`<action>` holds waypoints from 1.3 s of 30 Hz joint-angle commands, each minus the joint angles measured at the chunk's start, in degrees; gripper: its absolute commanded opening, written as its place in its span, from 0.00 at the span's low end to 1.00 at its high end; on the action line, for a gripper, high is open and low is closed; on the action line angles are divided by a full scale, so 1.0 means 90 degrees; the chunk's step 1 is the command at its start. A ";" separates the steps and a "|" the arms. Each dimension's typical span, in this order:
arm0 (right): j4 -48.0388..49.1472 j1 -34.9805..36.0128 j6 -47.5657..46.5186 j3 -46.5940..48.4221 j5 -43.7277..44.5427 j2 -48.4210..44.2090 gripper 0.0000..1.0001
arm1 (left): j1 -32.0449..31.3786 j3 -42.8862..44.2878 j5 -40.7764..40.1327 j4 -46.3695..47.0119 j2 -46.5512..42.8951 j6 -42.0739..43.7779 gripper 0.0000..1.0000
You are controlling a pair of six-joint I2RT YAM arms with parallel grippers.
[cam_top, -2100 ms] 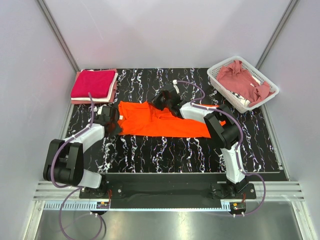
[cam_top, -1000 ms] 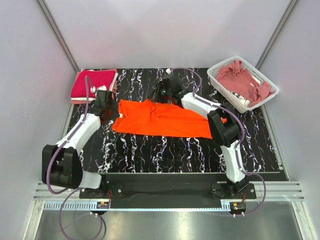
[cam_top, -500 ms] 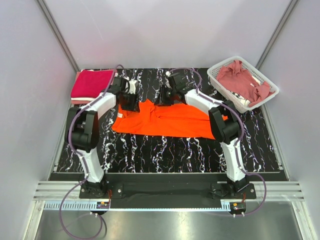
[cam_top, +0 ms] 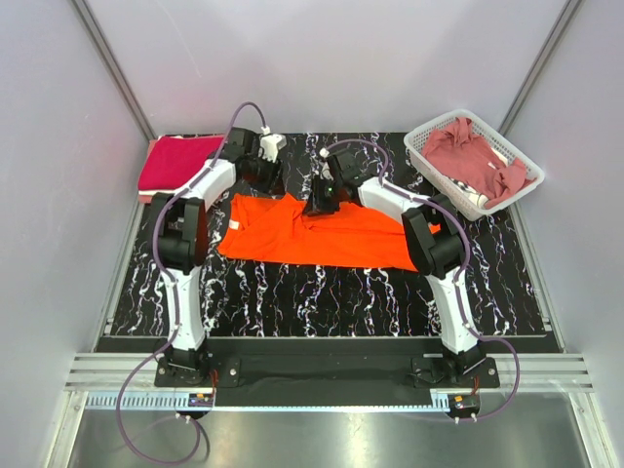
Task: Fold and stack the t-shirts
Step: Fold the tshirt
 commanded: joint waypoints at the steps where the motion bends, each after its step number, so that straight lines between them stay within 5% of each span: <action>1: 0.0049 0.0022 -0.0207 -0.0242 -0.0085 -0.0513 0.31 | 0.0014 0.0943 0.0752 -0.0568 0.0528 0.0718 0.47; 12: 0.0040 -0.0008 -0.0188 -0.0341 -0.0173 -0.0660 0.32 | 0.0014 0.2145 0.0694 -0.1272 0.1262 0.0779 0.49; 39: 0.0039 -0.0222 -0.0198 -0.0507 -0.0251 -0.1139 0.32 | 0.0004 0.2937 0.0567 -0.1917 0.1887 0.0320 0.49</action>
